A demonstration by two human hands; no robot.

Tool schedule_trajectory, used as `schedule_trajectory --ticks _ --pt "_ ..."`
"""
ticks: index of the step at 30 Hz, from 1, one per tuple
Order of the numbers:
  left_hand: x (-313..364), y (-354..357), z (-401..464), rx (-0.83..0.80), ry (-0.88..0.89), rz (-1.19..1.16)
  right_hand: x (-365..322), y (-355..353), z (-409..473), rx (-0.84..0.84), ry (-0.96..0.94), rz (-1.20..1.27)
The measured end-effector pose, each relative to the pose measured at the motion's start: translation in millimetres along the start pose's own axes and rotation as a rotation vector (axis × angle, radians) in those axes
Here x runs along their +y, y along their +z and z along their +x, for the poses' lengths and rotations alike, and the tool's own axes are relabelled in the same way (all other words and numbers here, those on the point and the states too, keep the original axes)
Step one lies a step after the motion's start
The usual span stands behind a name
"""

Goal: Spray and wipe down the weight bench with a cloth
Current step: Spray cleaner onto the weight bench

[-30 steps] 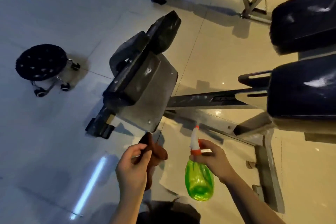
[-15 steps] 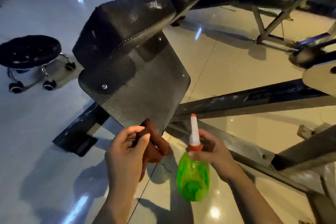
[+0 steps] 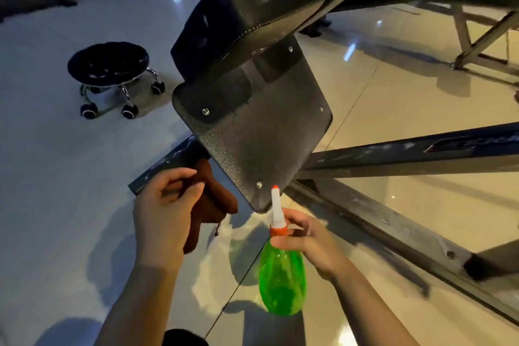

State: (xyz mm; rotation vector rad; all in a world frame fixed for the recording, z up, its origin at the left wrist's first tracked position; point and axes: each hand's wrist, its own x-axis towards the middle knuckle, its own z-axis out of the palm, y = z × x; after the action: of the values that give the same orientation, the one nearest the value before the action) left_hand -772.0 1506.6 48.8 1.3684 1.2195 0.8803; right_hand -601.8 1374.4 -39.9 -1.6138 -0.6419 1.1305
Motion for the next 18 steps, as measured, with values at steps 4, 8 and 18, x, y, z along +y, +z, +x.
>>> schedule_trajectory --ticks 4,8,18 --pt "1 0 -2 -0.011 0.000 -0.023 -24 -1 7 -0.017 -0.066 -0.043" --pt "0 3 -4 -0.013 0.015 -0.077 -34 17 23 -0.014 -0.082 -0.014" --pt "9 -27 1 0.066 0.066 -0.087 -14 38 26 0.016 -0.052 0.121"
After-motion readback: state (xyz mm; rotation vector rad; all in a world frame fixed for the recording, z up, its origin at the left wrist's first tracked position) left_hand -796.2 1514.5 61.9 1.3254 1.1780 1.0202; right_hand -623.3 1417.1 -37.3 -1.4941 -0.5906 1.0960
